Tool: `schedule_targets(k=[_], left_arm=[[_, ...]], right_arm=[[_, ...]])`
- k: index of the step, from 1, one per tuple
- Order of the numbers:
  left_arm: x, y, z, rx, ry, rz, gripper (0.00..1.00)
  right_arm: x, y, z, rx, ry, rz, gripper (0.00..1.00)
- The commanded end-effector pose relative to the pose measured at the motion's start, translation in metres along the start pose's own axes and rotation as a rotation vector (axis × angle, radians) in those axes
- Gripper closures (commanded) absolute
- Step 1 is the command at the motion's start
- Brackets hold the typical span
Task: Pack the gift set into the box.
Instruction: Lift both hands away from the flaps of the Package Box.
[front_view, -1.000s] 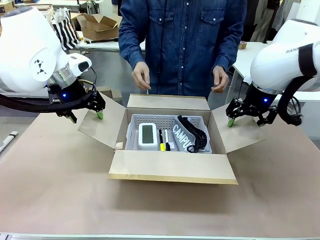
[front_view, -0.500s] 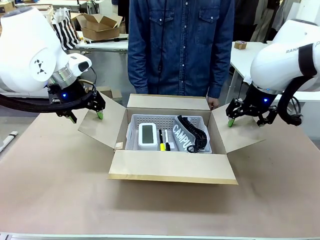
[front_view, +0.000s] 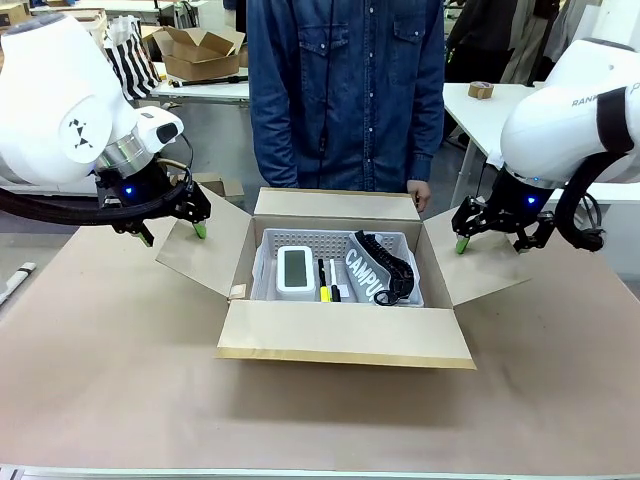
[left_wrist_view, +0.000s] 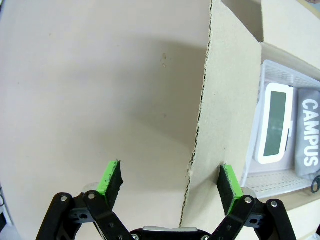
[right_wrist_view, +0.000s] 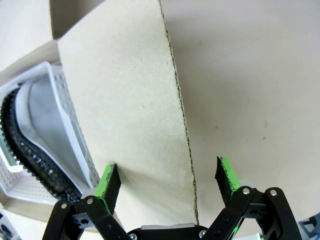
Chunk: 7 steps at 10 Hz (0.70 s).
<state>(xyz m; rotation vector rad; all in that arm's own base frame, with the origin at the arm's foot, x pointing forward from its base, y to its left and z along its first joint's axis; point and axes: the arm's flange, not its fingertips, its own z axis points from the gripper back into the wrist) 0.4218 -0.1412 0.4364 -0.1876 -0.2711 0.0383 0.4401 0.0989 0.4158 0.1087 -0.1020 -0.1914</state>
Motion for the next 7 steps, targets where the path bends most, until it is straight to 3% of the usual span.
schedule_targets(k=[1,7], left_arm=[[0.0001,-0.0005,0.0018,0.018,0.001,0.011,0.0],[0.0001,-0.0005,0.0018,0.018,0.001,0.011,0.0]], right_arm=[[0.0017,0.0011,0.0052,-0.026,-0.004,-0.011,0.0],[0.0017,0.0011,0.0052,-0.026,-0.004,-0.011,0.0]])
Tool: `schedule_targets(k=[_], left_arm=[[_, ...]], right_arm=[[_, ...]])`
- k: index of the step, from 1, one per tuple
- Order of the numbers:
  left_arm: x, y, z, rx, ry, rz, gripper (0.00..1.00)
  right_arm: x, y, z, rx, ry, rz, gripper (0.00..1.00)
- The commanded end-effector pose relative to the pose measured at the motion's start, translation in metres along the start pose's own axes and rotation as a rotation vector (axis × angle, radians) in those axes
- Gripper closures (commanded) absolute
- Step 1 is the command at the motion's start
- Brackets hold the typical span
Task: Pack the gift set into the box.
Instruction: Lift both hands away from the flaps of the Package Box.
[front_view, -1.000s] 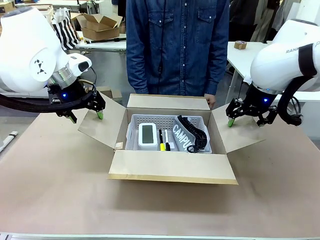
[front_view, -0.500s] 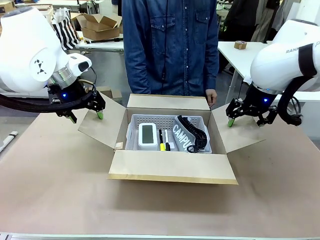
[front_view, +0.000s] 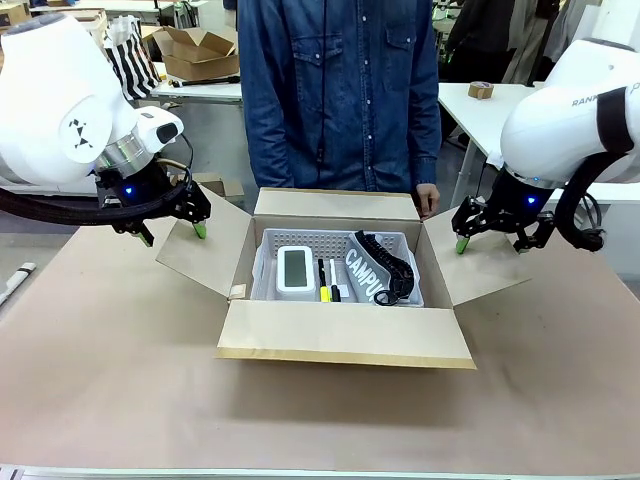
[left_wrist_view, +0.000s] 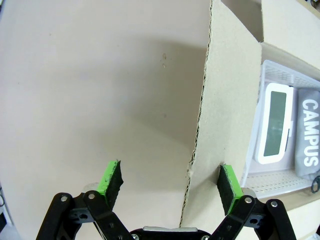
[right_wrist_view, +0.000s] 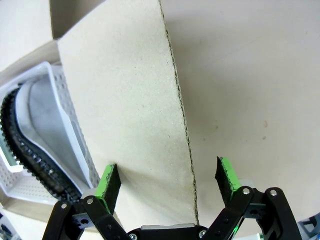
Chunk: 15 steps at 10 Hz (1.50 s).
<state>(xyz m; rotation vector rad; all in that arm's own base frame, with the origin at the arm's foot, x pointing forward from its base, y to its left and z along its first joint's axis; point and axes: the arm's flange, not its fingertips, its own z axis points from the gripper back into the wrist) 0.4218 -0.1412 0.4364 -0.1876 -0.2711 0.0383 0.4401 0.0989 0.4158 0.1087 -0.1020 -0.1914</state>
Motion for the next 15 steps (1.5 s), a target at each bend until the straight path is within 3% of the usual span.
schedule_targets(k=[1,5,6,7,8,9,10,11,12,13,14,15], left_arm=[[0.0,-0.001,0.002,0.018,0.001,0.011,0.0],[0.0,0.0,0.0,0.0,0.0,0.0,0.0],[0.002,-0.001,0.025,-0.089,0.032,-0.04,0.0],[-0.004,0.006,0.071,-0.177,0.019,-0.066,0.0],[-0.011,0.016,0.119,-0.302,-0.01,-0.101,0.0],[-0.022,0.028,0.161,-0.499,0.004,-0.156,0.0],[-0.04,0.041,0.188,-0.711,0.054,-0.259,0.0],[-0.048,0.06,0.2,-0.975,0.155,-0.361,0.0],[-0.054,0.08,0.194,-1.159,0.202,-0.356,0.0],[-0.052,0.091,0.18,-1.171,0.233,-0.27,0.0],[-0.061,0.056,0.226,-0.822,-0.031,-0.313,0.0],[-0.061,0.056,0.226,-0.822,-0.031,-0.313,0.0]], right_arm=[[0.002,0.001,0.005,-0.026,-0.004,-0.011,0.0],[0.0,0.0,0.0,0.0,0.0,0.0,0.0],[-0.003,-0.006,0.022,0.027,-0.017,-0.027,0.0],[-0.019,-0.021,0.065,0.159,-0.048,0.054,0.0],[-0.035,-0.043,0.111,0.316,-0.064,0.142,0.0],[-0.05,-0.066,0.149,0.493,-0.013,0.222,0.0],[-0.059,-0.087,0.169,0.685,0.051,0.206,0.0],[-0.062,-0.1,0.177,0.809,0.19,0.084,0.0],[-0.062,-0.113,0.173,0.917,0.274,-0.027,0.0],[-0.058,-0.121,0.163,0.982,0.27,-0.081,0.0],[-0.083,-0.104,0.194,0.781,0.066,0.154,0.0],[-0.083,-0.104,0.194,0.781,0.066,0.154,0.0]])
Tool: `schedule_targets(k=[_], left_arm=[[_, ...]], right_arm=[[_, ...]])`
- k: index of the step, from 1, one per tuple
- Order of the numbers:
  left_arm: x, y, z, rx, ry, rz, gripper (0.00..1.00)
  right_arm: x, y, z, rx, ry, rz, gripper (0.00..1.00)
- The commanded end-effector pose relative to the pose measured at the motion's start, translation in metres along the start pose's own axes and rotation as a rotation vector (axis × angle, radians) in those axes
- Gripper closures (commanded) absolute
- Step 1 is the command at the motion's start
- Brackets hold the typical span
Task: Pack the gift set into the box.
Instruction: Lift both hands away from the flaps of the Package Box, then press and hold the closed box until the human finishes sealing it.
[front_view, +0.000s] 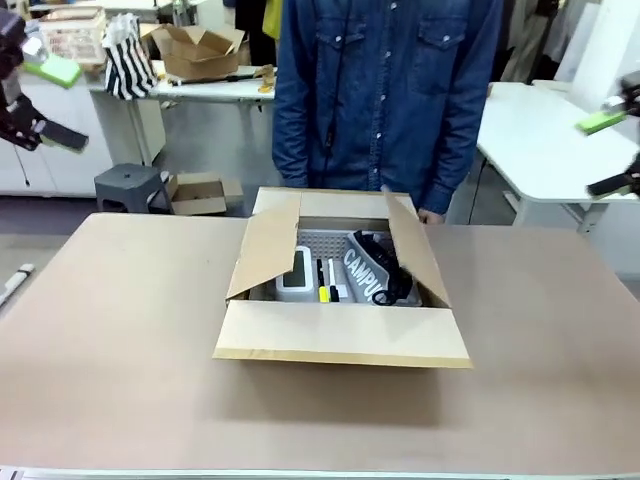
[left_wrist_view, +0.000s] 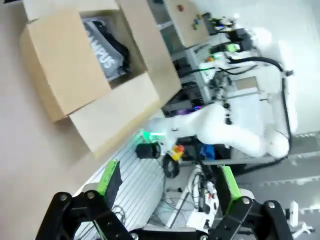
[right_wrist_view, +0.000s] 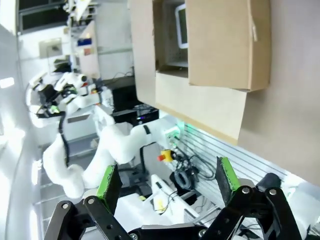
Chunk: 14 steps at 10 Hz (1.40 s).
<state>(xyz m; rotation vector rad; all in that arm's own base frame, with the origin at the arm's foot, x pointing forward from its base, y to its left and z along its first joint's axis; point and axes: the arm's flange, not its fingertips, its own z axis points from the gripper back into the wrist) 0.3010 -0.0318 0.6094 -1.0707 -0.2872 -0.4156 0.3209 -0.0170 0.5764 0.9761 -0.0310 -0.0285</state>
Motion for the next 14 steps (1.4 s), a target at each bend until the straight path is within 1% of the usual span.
schedule_targets(k=[1,14], left_arm=[[0.0094,-0.0186,-0.0093,0.119,-0.024,-0.008,0.0],[0.0094,-0.0186,-0.0093,0.119,-0.024,-0.008,0.0]], right_arm=[[-0.0029,0.0162,-0.0032,-0.092,-0.052,0.077,0.0],[-0.0029,0.0162,-0.0032,-0.092,-0.052,0.077,0.0]])
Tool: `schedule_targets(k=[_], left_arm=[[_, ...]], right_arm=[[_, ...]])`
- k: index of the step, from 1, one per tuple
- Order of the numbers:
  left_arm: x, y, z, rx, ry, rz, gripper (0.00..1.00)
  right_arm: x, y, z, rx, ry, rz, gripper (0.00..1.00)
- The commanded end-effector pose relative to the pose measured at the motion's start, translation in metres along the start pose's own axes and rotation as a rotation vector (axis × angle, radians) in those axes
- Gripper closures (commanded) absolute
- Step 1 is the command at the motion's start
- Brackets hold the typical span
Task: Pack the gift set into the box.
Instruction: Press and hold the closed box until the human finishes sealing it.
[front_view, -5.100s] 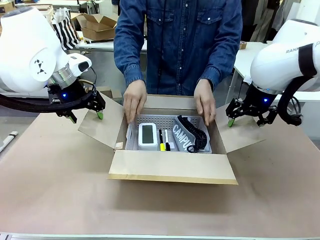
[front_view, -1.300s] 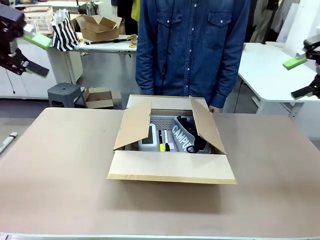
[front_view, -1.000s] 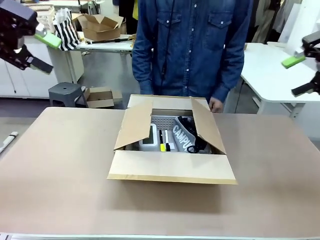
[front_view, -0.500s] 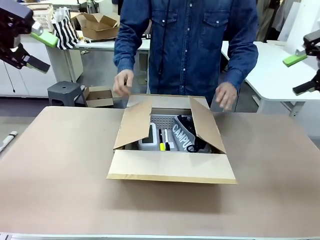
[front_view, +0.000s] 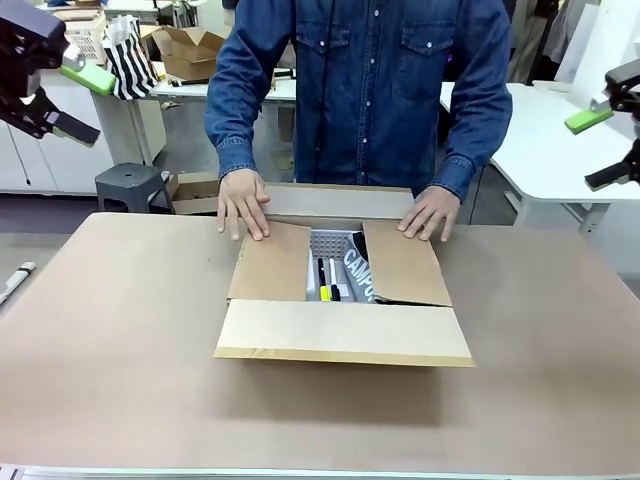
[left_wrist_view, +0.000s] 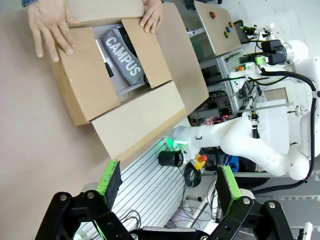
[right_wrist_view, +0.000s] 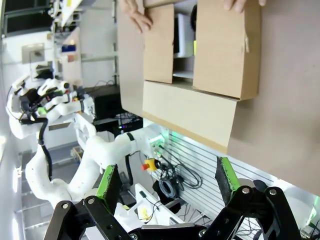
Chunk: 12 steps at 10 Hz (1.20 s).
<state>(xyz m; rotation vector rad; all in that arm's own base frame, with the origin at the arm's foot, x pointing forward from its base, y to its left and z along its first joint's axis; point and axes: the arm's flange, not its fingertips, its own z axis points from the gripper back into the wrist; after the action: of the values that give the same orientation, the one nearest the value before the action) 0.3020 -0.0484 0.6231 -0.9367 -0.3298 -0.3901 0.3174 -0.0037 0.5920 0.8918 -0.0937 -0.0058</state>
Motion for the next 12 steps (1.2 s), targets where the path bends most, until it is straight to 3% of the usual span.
schedule_targets(k=[1,12], left_arm=[[-0.0005,-0.0015,-0.0006,-0.02,-0.009,0.002,0.0],[-0.0005,-0.0015,-0.0006,-0.02,-0.009,0.002,0.0]], right_arm=[[0.0007,-0.0041,-0.0014,-0.009,-0.009,0.027,0.0],[0.0007,-0.0041,-0.0014,-0.009,-0.009,0.027,0.0]])
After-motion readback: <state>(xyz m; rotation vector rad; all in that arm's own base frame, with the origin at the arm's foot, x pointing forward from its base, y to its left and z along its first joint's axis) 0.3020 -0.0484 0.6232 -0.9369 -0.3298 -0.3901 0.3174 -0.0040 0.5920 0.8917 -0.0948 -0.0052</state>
